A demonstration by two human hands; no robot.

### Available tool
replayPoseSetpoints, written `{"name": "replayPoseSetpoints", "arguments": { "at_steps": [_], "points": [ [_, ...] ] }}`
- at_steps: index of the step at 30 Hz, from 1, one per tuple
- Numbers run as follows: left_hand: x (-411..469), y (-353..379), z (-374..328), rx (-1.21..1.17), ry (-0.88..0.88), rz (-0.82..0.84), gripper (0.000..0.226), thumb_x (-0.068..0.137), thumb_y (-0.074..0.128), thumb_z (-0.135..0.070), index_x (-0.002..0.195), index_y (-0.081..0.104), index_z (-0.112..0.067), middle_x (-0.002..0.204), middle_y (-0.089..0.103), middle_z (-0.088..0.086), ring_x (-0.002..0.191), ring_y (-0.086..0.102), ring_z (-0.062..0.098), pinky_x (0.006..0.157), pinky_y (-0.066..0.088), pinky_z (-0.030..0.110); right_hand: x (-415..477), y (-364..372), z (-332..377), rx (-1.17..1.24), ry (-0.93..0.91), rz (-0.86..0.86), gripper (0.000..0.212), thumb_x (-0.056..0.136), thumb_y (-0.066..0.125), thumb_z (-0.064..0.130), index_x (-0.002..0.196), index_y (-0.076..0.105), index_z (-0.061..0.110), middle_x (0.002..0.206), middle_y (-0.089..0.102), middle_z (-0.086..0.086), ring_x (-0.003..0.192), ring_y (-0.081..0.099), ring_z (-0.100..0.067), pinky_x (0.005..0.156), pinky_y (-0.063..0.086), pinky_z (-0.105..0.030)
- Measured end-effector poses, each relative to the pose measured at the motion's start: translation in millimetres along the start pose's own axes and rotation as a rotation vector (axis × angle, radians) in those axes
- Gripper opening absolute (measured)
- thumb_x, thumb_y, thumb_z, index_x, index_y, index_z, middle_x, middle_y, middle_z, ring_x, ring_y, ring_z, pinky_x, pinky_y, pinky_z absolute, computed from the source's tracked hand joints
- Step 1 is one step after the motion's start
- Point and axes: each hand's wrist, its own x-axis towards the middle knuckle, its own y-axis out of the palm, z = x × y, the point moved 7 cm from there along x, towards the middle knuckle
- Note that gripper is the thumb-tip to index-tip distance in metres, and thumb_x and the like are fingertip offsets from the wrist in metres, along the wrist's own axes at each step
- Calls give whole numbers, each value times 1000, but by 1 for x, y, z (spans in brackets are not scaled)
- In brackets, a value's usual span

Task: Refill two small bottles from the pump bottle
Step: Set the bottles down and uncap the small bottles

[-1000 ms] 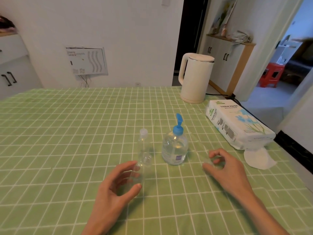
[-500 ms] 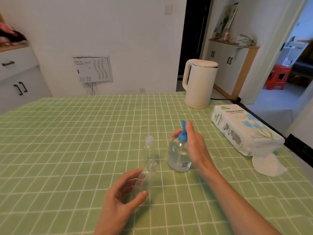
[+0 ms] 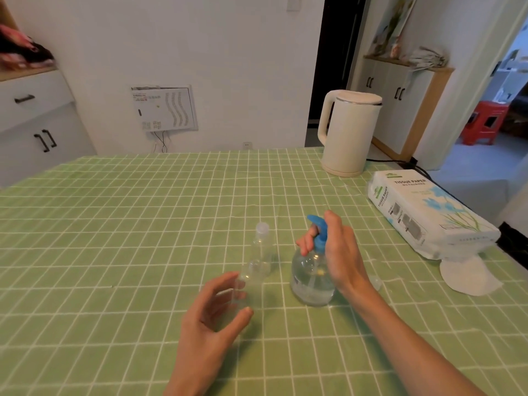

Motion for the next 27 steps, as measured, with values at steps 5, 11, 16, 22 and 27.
{"name": "replayPoseSetpoints", "arguments": {
  "at_steps": [5, 11, 16, 22, 27],
  "points": [
    [20, -21, 0, 57, -36, -104, 68, 79, 82, -9, 129, 63, -49, 124, 71, -12, 116, 74, 12, 94, 60, 22, -2, -4, 1, -90, 15, 26, 74, 100, 28, 59, 55, 69, 15, 70, 76, -12, 84, 75, -28, 105, 53, -49],
    [46, -37, 5, 139, -80, -81, 62, 87, 76, 7, 137, 60, -27, 130, 68, -5, 117, 72, 5, 99, 59, 22, -27, -32, 51, -221, -329, -364, 40, 101, 39, 39, 90, 72, 20, 94, 75, 15, 95, 68, -5, 87, 54, -33],
    [52, -40, 12, 150, -101, -41, 60, 89, 74, 8, 136, 59, -26, 136, 67, -5, 123, 70, 11, 101, 56, 19, -64, 24, 83, -447, -702, -171, 17, 100, 58, 26, 92, 69, 15, 88, 65, 10, 67, 57, -8, 58, 42, -18],
    [50, -40, 10, 171, -97, -28, 68, 88, 78, 4, 135, 55, -40, 139, 65, -10, 130, 65, 9, 114, 51, 40, -44, 74, 29, -884, -202, 70, 47, 102, 56, 43, 146, 40, 37, 150, 43, 19, 72, 64, -10, 73, 56, -39],
    [38, -44, 1, 236, -92, -116, 81, 82, 87, -10, 146, 43, -34, 148, 52, -19, 140, 48, -3, 124, 36, 37, -22, 82, 32, -919, -152, 25, 33, 108, 50, 33, 141, 50, 32, 149, 52, 4, 90, 71, -24, 76, 56, -42]
  ]
}}
